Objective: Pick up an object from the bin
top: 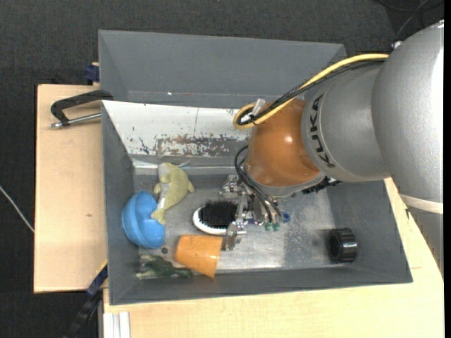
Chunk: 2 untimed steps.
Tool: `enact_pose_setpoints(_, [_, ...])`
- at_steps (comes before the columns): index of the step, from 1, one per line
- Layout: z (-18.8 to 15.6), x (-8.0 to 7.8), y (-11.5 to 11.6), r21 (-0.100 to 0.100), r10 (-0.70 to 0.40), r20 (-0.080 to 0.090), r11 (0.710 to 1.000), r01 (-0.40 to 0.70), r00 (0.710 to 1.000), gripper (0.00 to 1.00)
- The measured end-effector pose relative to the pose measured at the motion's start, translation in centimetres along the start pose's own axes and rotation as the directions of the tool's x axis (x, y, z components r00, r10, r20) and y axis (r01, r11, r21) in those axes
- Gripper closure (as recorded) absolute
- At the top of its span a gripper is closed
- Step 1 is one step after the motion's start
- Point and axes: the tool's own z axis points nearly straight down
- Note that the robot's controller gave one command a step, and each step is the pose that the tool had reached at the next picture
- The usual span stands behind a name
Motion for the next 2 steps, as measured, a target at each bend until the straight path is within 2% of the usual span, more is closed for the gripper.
enact_pose_setpoints(1, [-0.16,-0.22,0.03,-0.001,0.001,0.007,1.0,-0.001,1.0,1.0])
enact_pose_setpoints(2, [-0.98,-0.33,0.12,0.0,0.001,-0.001,1.0,-0.001,1.0,1.0])
